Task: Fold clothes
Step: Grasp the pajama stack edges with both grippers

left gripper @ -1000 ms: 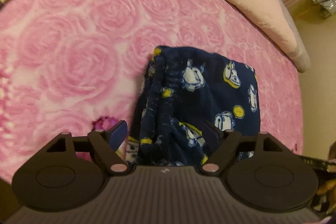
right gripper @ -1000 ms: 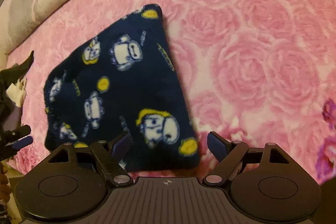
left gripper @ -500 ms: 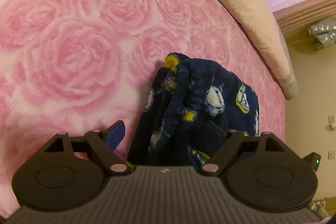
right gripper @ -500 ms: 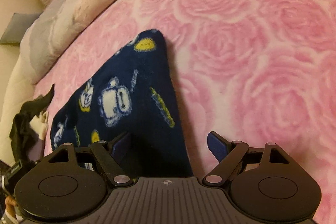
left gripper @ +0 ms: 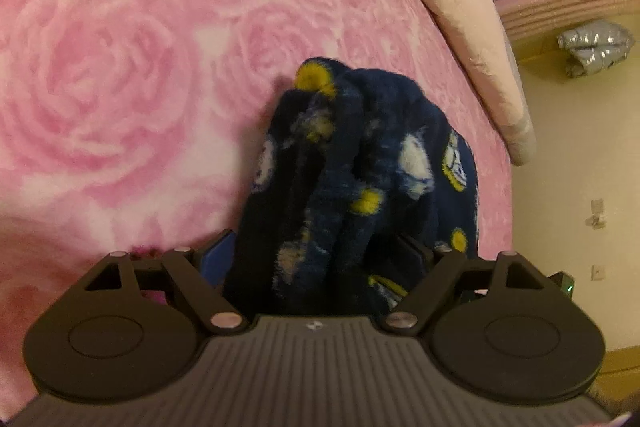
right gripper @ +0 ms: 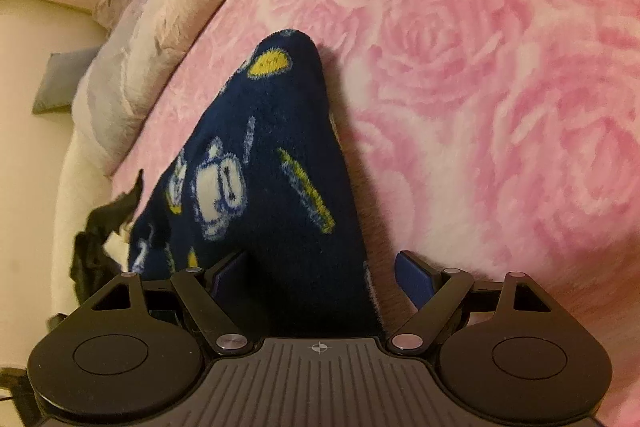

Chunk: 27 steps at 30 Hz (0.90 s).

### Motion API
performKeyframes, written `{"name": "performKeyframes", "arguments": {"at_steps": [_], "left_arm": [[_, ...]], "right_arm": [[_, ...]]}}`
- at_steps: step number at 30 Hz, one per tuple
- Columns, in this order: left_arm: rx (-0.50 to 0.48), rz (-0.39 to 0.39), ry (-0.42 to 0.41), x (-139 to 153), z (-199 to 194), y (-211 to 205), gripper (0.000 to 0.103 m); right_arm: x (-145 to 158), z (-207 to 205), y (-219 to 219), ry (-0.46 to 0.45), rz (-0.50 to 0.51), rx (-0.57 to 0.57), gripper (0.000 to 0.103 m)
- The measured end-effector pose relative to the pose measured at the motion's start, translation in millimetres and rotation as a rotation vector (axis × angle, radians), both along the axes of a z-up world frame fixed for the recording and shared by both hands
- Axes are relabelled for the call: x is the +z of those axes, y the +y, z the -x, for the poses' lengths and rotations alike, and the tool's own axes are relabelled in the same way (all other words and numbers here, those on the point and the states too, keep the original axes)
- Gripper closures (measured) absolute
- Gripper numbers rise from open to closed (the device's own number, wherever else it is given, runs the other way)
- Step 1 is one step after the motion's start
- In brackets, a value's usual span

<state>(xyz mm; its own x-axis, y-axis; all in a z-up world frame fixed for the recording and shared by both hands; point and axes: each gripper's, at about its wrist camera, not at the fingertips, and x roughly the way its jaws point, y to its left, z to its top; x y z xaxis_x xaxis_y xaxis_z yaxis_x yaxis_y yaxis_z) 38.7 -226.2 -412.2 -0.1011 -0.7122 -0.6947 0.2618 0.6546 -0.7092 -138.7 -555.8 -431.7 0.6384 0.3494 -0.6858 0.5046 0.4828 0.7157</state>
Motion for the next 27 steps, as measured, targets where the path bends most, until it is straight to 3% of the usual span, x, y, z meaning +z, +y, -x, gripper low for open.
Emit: {"name": "performKeyframes", "arguments": {"at_steps": [5,10,11,14,16,19,27], "left_arm": [[0.067,0.082,0.076,-17,-7,3,0.022],[0.035,0.097,0.053,-17,-9,-13,0.022],[0.028,0.094,0.043,-16,-9,-17,0.023],[0.012,0.074,0.019,-14,-8,-24,0.039],[0.004,0.064,0.013,-12,-9,-24,0.053],[-0.014,0.048,-0.016,-6,-8,-27,0.059],[-0.055,0.041,-0.102,32,-6,-51,0.067]], "right_arm": [[-8,-2,2,-0.029,-0.038,-0.004,0.020],[-14,-13,5,-0.076,-0.039,0.010,0.021],[-14,-17,7,-0.085,-0.034,0.015,0.021],[-15,-24,13,-0.103,-0.021,0.025,0.021],[-14,-24,15,-0.107,-0.016,0.027,0.048],[-12,-24,18,-0.113,-0.008,0.031,0.060],[8,-7,16,-0.163,0.003,0.012,0.070]]}}
